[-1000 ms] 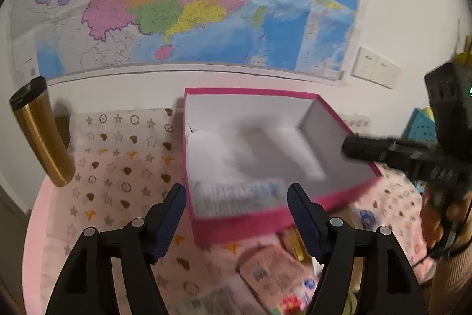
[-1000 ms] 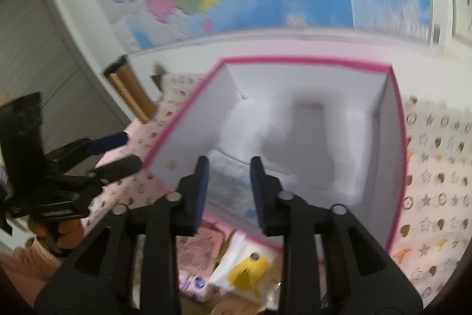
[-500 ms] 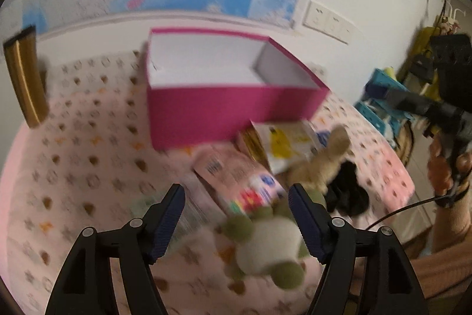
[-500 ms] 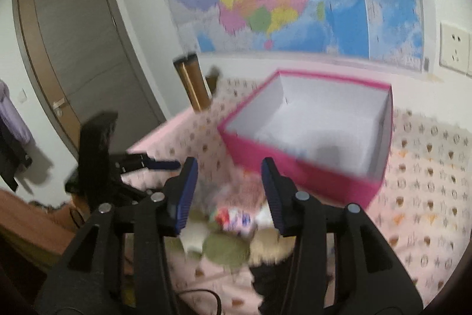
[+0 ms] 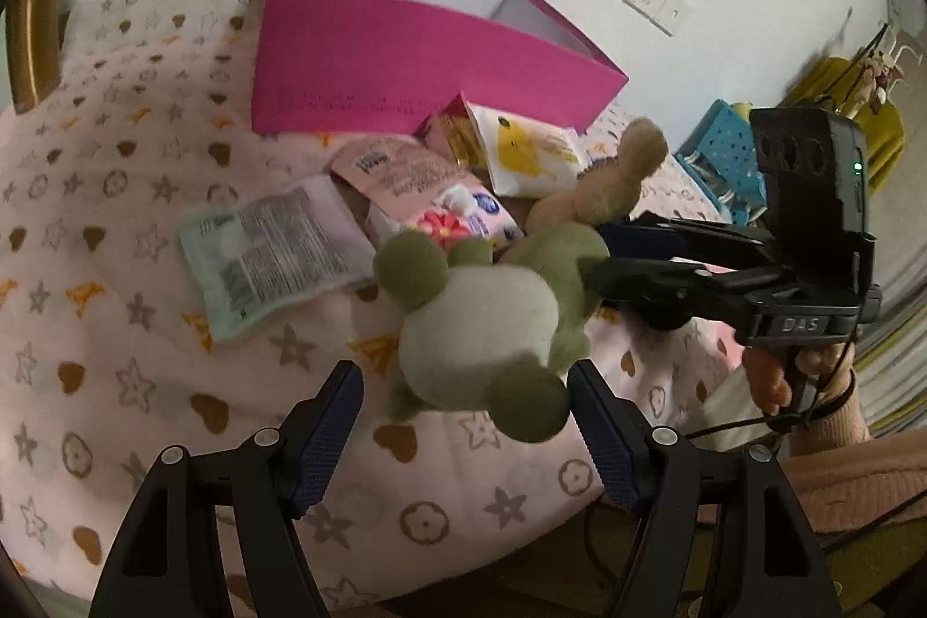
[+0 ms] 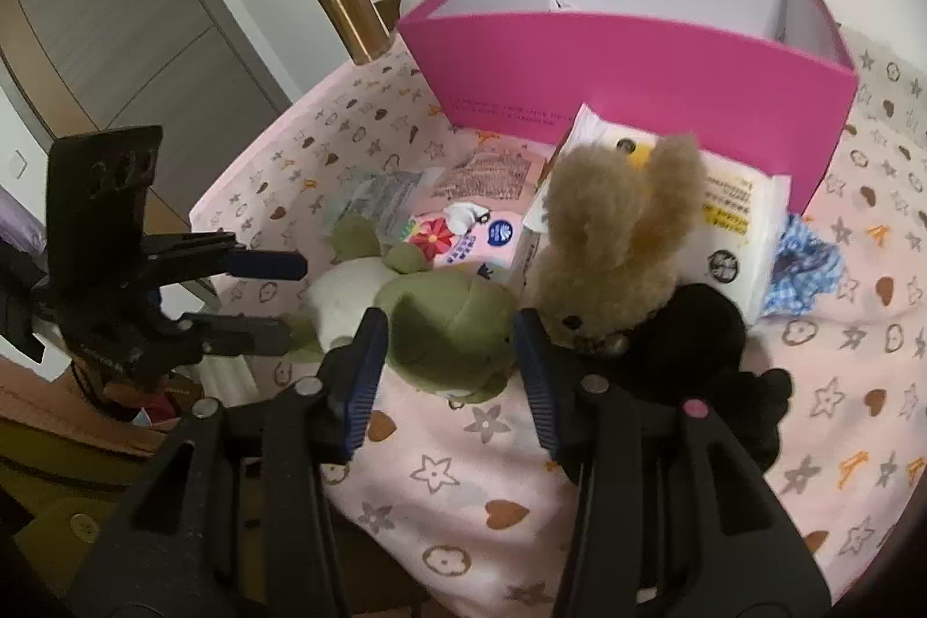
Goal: Organize soft objects
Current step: 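Grasp the green frog plush with the left gripper and lift it, then carry the frog plush into the pink box and release it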
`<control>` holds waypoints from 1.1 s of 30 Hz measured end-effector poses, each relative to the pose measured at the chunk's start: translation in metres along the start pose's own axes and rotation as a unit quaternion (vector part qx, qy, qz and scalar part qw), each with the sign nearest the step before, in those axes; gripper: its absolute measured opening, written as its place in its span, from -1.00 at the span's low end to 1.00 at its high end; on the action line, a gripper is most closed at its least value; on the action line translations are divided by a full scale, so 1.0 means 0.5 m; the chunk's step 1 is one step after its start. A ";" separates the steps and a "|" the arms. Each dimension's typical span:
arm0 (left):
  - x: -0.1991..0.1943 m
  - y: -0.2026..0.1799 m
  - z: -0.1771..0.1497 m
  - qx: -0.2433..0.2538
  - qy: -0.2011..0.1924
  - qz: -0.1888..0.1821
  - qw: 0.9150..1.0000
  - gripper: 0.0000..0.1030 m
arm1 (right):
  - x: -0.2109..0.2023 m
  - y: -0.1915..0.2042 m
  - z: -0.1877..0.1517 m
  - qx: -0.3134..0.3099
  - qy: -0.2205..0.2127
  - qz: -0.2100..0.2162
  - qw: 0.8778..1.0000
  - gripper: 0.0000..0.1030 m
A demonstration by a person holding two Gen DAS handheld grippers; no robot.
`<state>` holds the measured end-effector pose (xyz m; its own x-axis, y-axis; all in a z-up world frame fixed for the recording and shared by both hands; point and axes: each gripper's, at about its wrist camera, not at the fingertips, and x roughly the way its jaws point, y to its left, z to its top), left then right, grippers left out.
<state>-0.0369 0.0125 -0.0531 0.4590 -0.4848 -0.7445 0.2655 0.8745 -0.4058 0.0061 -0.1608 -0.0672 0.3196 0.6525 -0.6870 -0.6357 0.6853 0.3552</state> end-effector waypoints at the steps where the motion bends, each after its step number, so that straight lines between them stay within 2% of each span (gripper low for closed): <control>1: 0.003 -0.001 -0.002 0.001 0.002 -0.001 1.000 0.45 | 0.008 -0.001 -0.001 0.002 0.002 -0.001 1.000 0.00; 5: 0.018 -0.003 0.000 -0.001 0.006 -0.008 1.000 0.39 | 0.021 -0.003 -0.003 0.008 -0.003 0.002 1.000 0.01; 6: 0.023 -0.004 0.000 -0.001 0.007 -0.007 1.000 0.21 | 0.021 -0.002 -0.004 0.007 -0.005 0.002 1.000 0.01; 7: 0.025 -0.004 0.002 -0.001 0.008 0.000 1.000 0.13 | 0.020 0.000 -0.004 0.006 -0.008 0.003 1.000 0.01; 11: 0.018 -0.003 0.007 -0.012 0.001 0.001 1.000 0.10 | 0.019 0.008 -0.008 0.008 -0.013 -0.004 1.000 -0.01; 19: -0.049 -0.022 0.045 0.013 -0.043 0.009 0.999 0.09 | -0.032 0.038 0.011 -0.011 -0.043 -0.004 0.999 -0.02; 26: -0.097 -0.040 0.136 0.045 -0.093 0.022 0.994 0.09 | -0.093 0.051 0.075 -0.023 -0.096 0.001 0.995 -0.02; 33: -0.114 -0.044 0.252 0.073 -0.128 0.054 0.988 0.09 | -0.127 0.043 0.187 -0.030 -0.146 -0.012 0.989 -0.02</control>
<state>0.0379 0.0193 0.0650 0.6862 -0.3923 -0.6126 0.3140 0.9194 -0.2370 0.0379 -0.1571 0.0432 0.5186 0.7081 -0.4791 -0.6632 0.6869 0.2972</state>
